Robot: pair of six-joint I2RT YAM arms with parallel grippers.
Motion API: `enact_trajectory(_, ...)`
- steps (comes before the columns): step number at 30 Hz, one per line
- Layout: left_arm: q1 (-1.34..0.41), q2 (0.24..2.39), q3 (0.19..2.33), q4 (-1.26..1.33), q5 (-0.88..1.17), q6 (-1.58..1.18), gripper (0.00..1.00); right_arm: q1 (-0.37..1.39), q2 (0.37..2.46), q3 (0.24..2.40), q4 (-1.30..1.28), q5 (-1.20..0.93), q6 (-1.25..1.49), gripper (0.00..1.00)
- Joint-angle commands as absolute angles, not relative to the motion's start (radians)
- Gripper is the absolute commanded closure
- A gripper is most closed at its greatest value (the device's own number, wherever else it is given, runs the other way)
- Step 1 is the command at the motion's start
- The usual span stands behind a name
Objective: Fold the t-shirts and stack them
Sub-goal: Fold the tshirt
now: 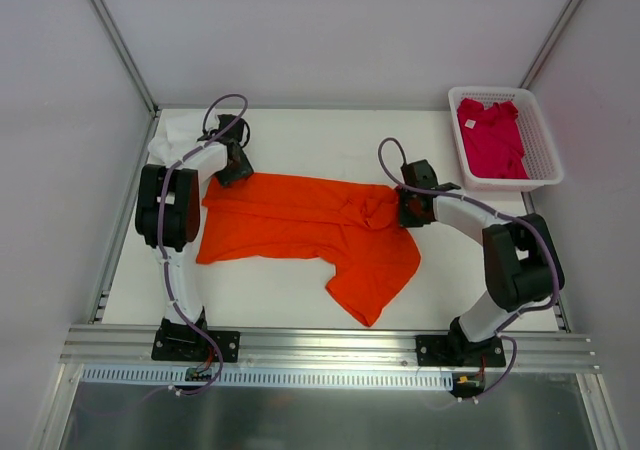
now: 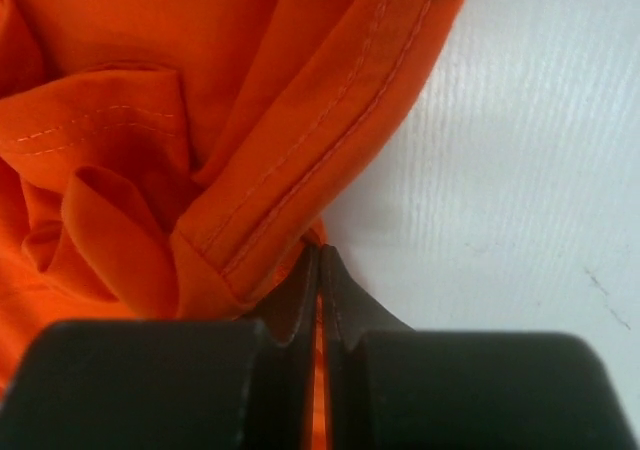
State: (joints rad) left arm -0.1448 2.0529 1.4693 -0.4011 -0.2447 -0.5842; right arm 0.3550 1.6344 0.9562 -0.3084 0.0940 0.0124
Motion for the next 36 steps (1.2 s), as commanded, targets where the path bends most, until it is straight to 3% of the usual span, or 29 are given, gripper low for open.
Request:
enact_trajectory(1,-0.153,2.062,1.502,-0.403,-0.261,-0.568,0.51,0.350,1.546,0.931,-0.322,0.161,0.052,1.00)
enact_trajectory(17,-0.153,2.088,1.503,-0.407,-0.293,-0.580,0.52,0.318,1.275,0.853,-0.440,0.371,0.126,1.00)
enact_trajectory(31,-0.152,2.092,1.514,-0.419,-0.299,-0.586,0.52,0.262,1.269,0.810,-0.508,0.364,0.156,1.00)
enact_trajectory(36,-0.152,2.094,1.514,-0.419,-0.298,-0.586,0.52,0.261,1.282,0.776,-0.509,0.339,0.167,0.87)
